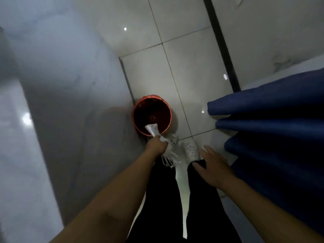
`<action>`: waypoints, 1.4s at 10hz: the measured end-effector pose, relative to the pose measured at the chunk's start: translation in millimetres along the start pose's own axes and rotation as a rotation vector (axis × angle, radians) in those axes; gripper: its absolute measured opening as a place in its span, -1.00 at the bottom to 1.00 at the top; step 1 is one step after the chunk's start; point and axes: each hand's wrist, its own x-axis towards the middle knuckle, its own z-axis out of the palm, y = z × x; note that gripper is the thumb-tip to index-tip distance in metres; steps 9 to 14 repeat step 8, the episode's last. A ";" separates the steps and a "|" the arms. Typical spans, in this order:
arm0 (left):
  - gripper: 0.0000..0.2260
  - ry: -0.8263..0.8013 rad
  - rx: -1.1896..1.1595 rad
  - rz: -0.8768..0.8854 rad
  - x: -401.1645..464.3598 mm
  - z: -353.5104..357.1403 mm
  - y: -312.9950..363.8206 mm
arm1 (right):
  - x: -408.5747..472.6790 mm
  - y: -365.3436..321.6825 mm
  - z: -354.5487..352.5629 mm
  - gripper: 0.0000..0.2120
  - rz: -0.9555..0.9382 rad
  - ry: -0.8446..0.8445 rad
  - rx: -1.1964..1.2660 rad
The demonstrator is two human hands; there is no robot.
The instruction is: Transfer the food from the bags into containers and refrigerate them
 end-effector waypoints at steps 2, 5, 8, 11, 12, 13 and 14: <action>-0.42 0.049 -0.088 -0.034 113.3 7.4 -5.0 | 111.8 35.9 2.7 -0.39 -0.039 -0.047 0.058; -0.36 0.084 0.016 -0.028 162.5 69.0 -14.8 | 201.0 81.9 0.0 -0.28 -0.052 -0.103 -0.145; -0.37 0.231 0.115 0.085 37.7 53.2 10.4 | 107.9 36.5 -52.1 -0.32 -0.191 -0.016 -0.270; -0.37 0.231 0.115 0.085 37.7 53.2 10.4 | 107.9 36.5 -52.1 -0.32 -0.191 -0.016 -0.270; -0.37 0.231 0.115 0.085 37.7 53.2 10.4 | 107.9 36.5 -52.1 -0.32 -0.191 -0.016 -0.270; -0.37 0.231 0.115 0.085 37.7 53.2 10.4 | 107.9 36.5 -52.1 -0.32 -0.191 -0.016 -0.270; -0.37 0.231 0.115 0.085 37.7 53.2 10.4 | 107.9 36.5 -52.1 -0.32 -0.191 -0.016 -0.270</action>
